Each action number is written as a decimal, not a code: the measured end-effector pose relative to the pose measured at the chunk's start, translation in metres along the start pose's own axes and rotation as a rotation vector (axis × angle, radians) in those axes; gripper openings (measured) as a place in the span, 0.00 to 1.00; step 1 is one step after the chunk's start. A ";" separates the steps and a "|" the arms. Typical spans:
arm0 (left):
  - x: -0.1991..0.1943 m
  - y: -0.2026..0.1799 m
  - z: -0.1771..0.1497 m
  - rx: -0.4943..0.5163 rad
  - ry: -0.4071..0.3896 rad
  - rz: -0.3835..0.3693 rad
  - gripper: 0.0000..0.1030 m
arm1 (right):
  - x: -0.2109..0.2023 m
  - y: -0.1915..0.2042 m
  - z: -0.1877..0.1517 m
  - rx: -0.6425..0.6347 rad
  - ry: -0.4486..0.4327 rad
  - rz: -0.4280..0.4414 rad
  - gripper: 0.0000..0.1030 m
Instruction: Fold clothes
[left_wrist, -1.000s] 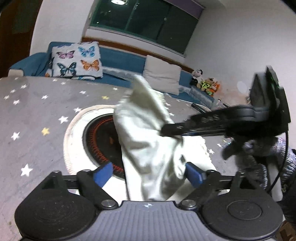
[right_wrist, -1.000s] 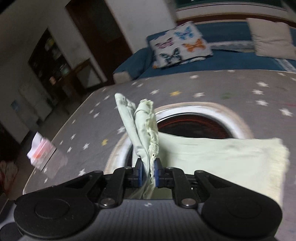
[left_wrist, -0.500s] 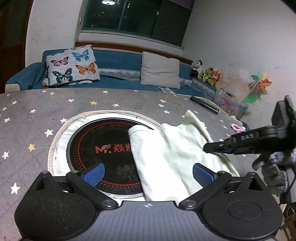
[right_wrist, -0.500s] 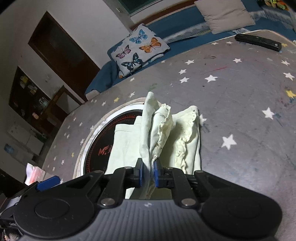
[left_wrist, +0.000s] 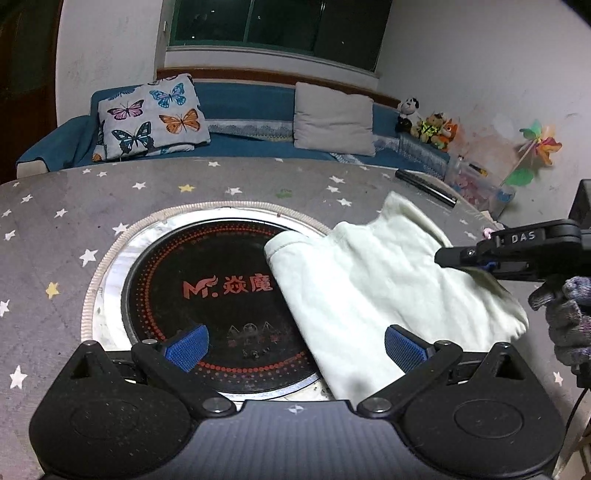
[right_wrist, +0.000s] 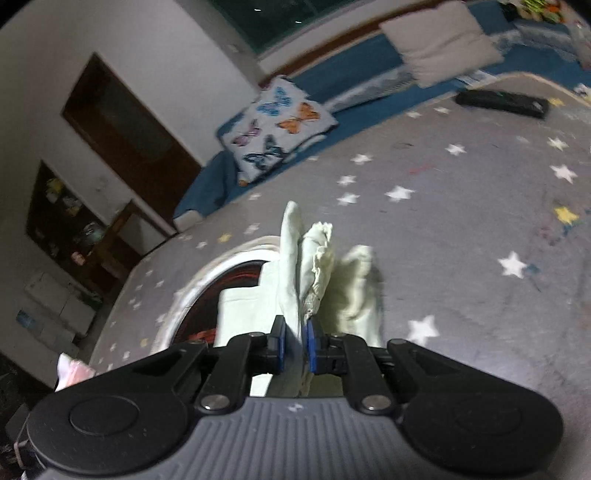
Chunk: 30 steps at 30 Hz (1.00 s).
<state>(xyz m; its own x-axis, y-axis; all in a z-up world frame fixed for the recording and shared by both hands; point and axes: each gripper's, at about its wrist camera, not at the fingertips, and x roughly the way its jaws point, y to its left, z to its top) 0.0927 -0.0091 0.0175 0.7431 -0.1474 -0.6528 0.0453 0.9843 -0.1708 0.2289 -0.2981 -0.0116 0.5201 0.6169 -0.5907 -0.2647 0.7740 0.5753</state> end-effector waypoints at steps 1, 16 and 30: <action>0.002 -0.001 0.000 0.001 0.005 -0.001 1.00 | 0.004 -0.007 0.000 0.014 0.010 0.000 0.11; 0.044 -0.032 0.011 0.075 0.043 0.002 1.00 | -0.009 0.023 0.005 -0.223 -0.064 -0.098 0.23; 0.078 0.005 0.027 0.010 0.094 0.125 1.00 | 0.053 0.012 0.014 -0.309 -0.008 -0.209 0.23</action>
<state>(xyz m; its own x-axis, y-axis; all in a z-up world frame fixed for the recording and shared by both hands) 0.1687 -0.0130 -0.0147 0.6773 -0.0312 -0.7351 -0.0371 0.9964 -0.0765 0.2646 -0.2577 -0.0282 0.5951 0.4407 -0.6721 -0.3837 0.8906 0.2441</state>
